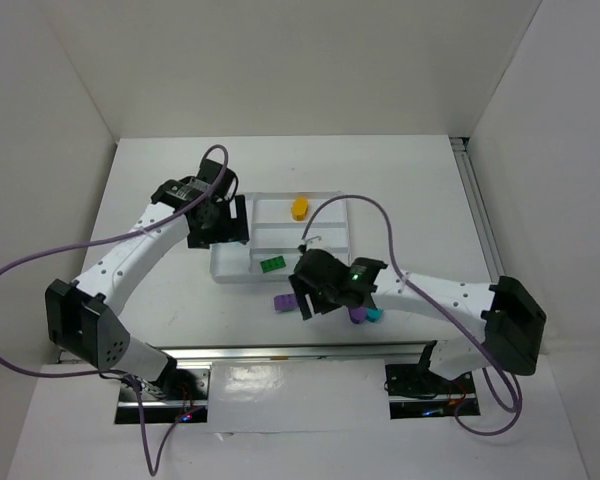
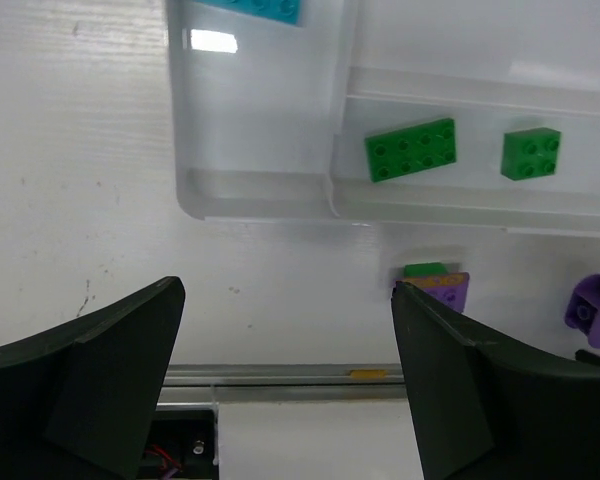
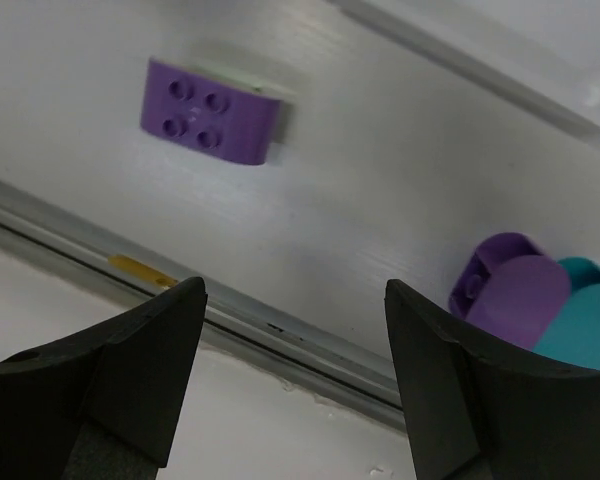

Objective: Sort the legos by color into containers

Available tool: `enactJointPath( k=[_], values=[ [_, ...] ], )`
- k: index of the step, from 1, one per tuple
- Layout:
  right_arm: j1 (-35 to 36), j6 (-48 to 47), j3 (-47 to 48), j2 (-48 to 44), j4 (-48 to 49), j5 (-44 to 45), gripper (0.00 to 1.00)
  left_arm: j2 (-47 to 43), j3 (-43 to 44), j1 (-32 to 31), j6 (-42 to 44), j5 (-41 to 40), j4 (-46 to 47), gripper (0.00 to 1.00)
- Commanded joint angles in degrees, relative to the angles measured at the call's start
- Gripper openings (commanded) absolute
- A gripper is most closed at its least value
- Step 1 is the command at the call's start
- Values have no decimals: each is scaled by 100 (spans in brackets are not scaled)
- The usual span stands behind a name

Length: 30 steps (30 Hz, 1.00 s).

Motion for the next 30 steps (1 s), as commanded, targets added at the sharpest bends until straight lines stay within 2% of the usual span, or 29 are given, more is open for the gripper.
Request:
enactJointPath(
  k=[1, 9, 16, 21, 30],
  values=[
    [526, -497, 230, 272, 595, 218, 80, -229, -44, -7, -389, -677, -359, 97],
    [526, -2080, 783, 1116, 1018, 605, 78, -958, 263, 45, -960, -1591, -721, 97],
    [526, -3011, 1082, 1723, 1325, 0, 78, -1091, 386, 98, -961, -1593, -641, 97],
    [526, -3214, 1205, 2021, 1458, -116, 79, -1038, 317, 98, -961, -1539, -694, 97],
    [526, -3268, 1197, 2400, 1598, -1, 70, -1090, 316, 98, -908, -1645, -694, 97]
  ],
)
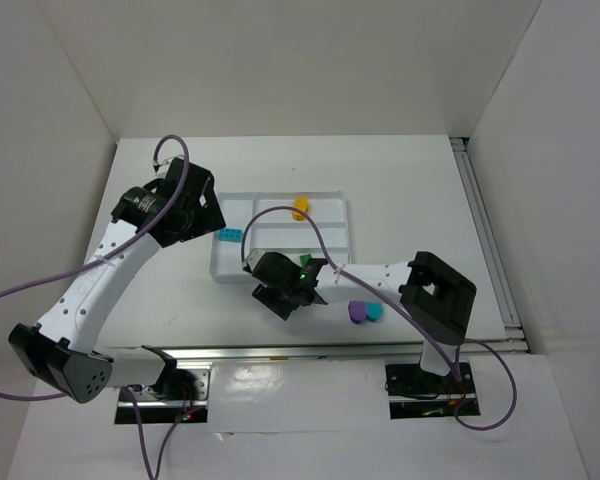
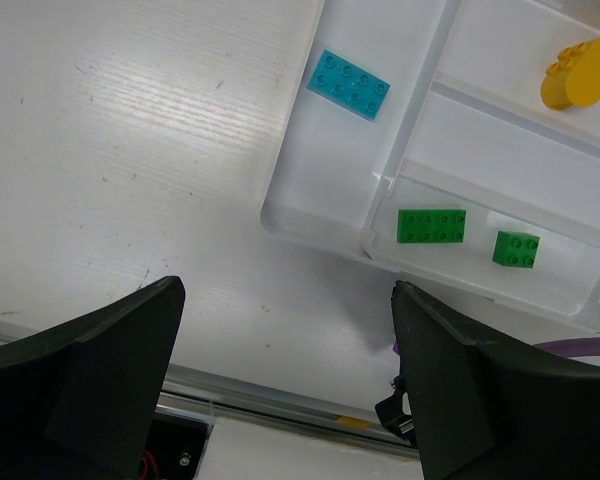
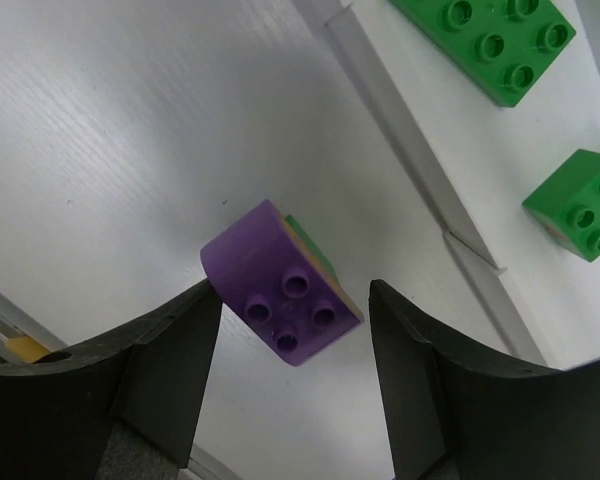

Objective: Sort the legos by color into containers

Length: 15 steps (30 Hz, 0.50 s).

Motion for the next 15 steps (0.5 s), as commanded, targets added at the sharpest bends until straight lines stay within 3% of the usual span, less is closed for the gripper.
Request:
enactJointPath(
  k=[1, 4, 12, 15],
  values=[
    [-3, -112, 165, 78, 370, 36, 67, -59, 30, 32, 21, -117, -47, 97],
    [-3, -112, 165, 79, 370, 36, 62, -59, 30, 32, 21, -117, -47, 97],
    [-3, 151, 60, -246, 257, -17, 33, -6, 30, 32, 74, -64, 6, 97],
    [-3, 432, 60, -518, 99, 106, 28, 55, 30, 32, 231, 163, 76, 97]
  ],
)
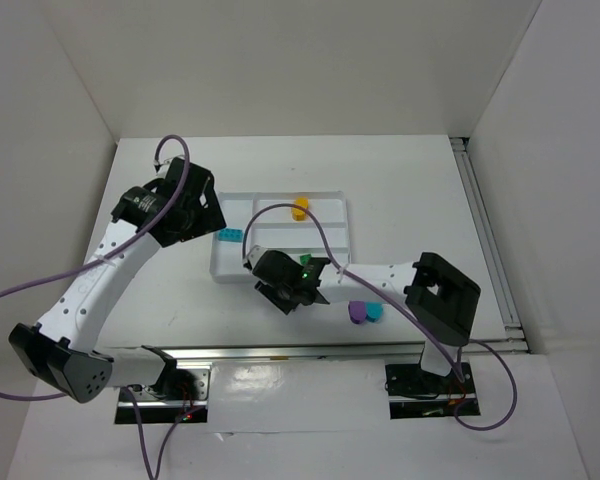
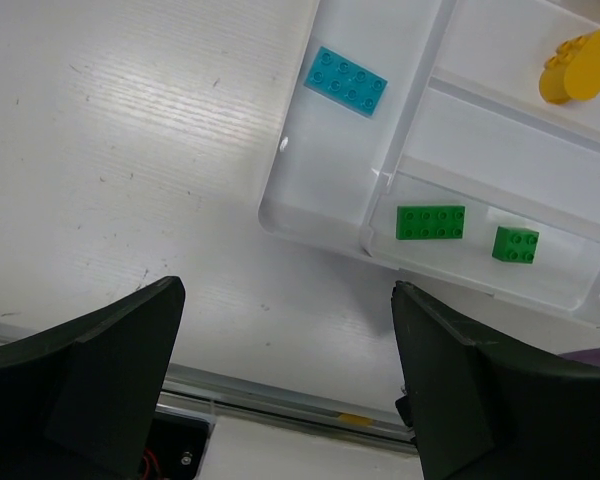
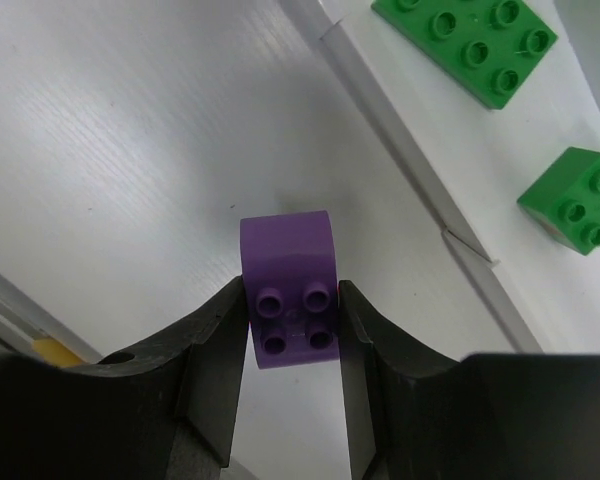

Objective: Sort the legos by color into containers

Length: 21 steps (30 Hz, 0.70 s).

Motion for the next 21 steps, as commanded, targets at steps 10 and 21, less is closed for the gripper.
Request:
enactJointPath(
  k=[10, 21],
  values=[
    [-1591, 1705, -447, -2637, 12, -1722, 25, -55, -585, 58, 2189, 3554, 1228, 100],
    [-3746, 2374, -571, -3430, 751, -4518, 24, -13, -1358, 191, 1892, 7506, 4189, 100]
  ],
)
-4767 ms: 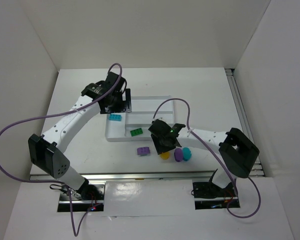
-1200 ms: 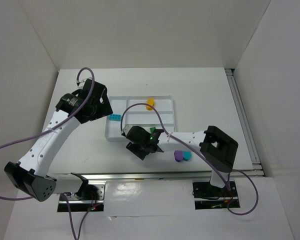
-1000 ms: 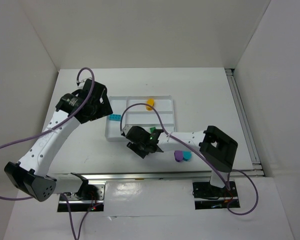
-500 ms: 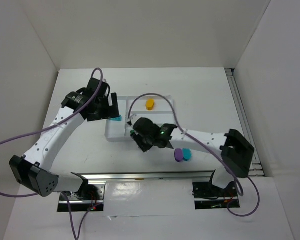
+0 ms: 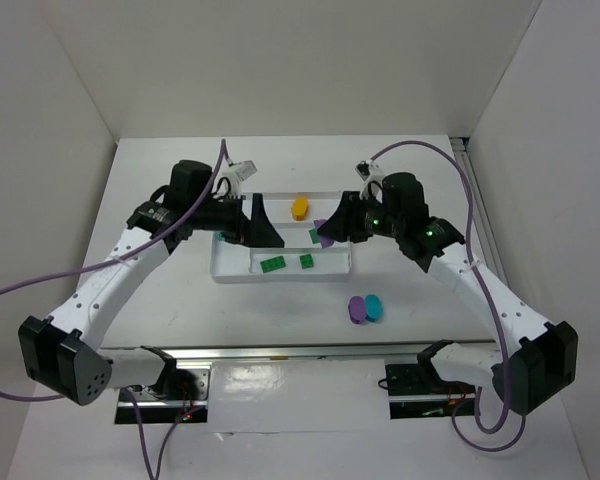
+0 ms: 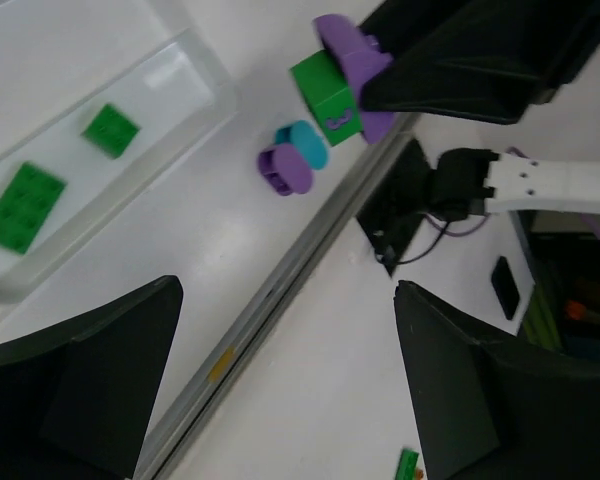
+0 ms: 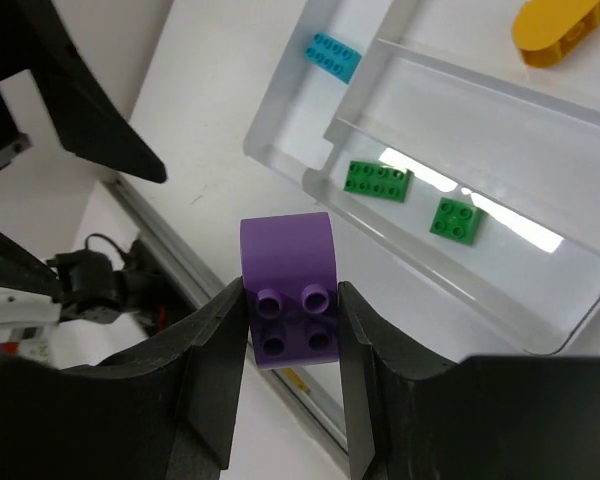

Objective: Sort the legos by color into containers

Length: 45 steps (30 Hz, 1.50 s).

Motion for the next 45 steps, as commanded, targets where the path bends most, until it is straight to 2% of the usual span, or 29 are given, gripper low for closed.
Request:
enactJointPath(
  k=[1, 6, 10, 13, 20, 22, 24, 28, 32, 35, 37, 43, 45],
  values=[
    [-173, 319, -25, -114, 488, -1037, 24, 86, -229, 20, -359, 1453, 1537, 100],
    [-384, 601, -25, -115, 928, -1626, 24, 384, -484, -41, -484, 1699, 2608, 100],
    [-437, 803, 37, -54, 1025, -1855, 24, 578, -432, -261, -247, 1638, 2918, 100],
    [-490, 1242, -261, -114, 1640, -2179, 24, 814, -379, -261, -194, 1743, 3163, 100],
    [-674, 1586, -508, -115, 2089, -2637, 24, 1026, -326, -261, -729, 2429, 4122, 100],
    [-674, 1586, -508, -115, 2089, -2690, 24, 1026, -379, -261, -809, 2543, 4341, 94],
    [-674, 1586, -508, -115, 2141, -2690, 24, 1026, -379, -313, -871, 2631, 4404, 91],
    [-726, 1647, -508, -63, 2308, -2795, 24, 1184, -326, -314, -818, 2833, 4317, 94],
    [-727, 1700, -508, -62, 2309, -2796, 24, 1289, -326, -367, -871, 2886, 4316, 94],
    [-727, 1700, -456, -10, 2379, -2848, 24, 1351, -194, -367, -625, 2738, 3966, 94],
    [-727, 1700, -455, -10, 2379, -2848, 24, 1351, -142, -367, -765, 2789, 4131, 93],
    [-727, 1595, -455, 43, 2266, -2796, 24, 1413, -194, -419, -1380, 3034, 4903, 82],
    [-727, 1542, -455, 43, 2265, -2796, 24, 1535, -116, -419, -1433, 3106, 4906, 78]
  ],
)
